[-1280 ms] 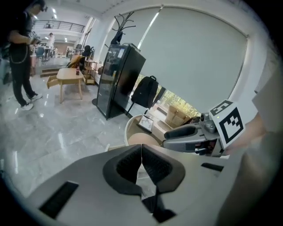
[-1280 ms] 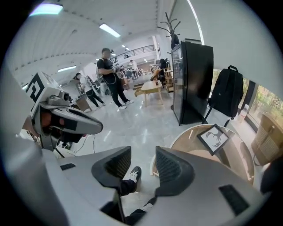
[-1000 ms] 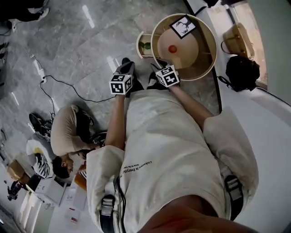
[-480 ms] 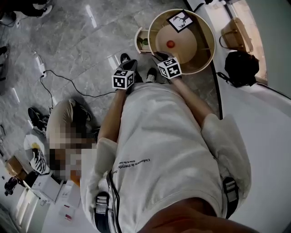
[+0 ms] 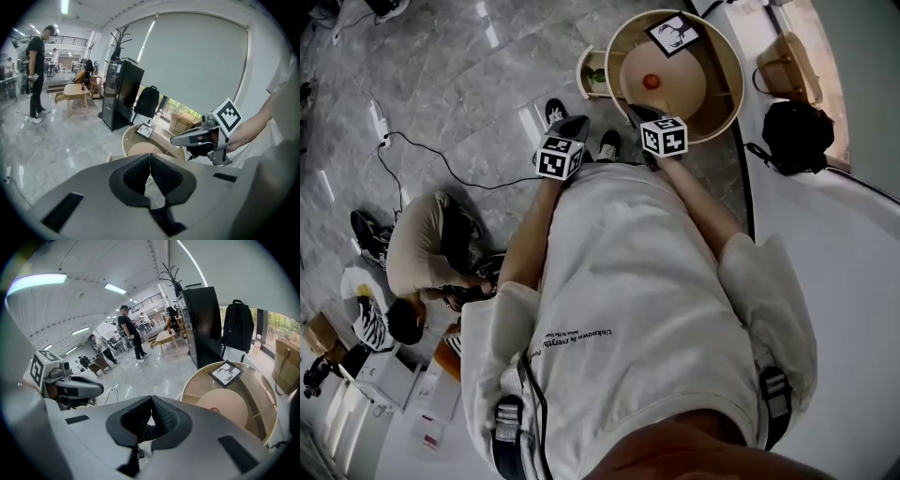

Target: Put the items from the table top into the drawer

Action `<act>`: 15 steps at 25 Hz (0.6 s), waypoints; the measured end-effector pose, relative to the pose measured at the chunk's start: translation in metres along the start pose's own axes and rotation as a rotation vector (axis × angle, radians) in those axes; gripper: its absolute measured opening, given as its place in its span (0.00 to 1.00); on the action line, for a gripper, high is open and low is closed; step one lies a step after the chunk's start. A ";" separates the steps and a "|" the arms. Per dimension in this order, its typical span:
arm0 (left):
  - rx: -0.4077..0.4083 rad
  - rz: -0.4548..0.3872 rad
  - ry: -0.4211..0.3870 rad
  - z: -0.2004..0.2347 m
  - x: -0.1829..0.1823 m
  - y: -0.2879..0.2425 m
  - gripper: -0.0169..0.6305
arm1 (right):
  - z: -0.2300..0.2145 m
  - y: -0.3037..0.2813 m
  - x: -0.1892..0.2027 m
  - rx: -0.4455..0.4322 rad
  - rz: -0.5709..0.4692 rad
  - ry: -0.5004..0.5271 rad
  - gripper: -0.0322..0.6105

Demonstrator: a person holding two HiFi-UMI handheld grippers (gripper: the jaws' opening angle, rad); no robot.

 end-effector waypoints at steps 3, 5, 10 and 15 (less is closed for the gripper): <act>-0.032 -0.051 0.032 0.004 -0.004 0.007 0.06 | -0.003 0.004 0.003 0.012 -0.002 -0.012 0.10; -0.053 -0.085 0.040 0.007 -0.010 0.009 0.06 | -0.006 0.006 0.002 0.023 -0.004 -0.001 0.10; -0.047 -0.077 0.050 0.006 -0.012 0.002 0.06 | -0.009 0.013 0.003 0.049 -0.010 0.029 0.10; -0.040 -0.046 0.046 0.004 -0.020 -0.011 0.06 | -0.015 0.011 0.003 0.031 0.029 0.050 0.10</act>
Point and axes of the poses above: the fingertips, and each gripper's own axes: y backward along the fingers, z to its left, x out of its underside, the point moved 5 cm from there along y, backward along the fingers, and after that the axes turned 8 degrees about -y, right-handed, at the moved point
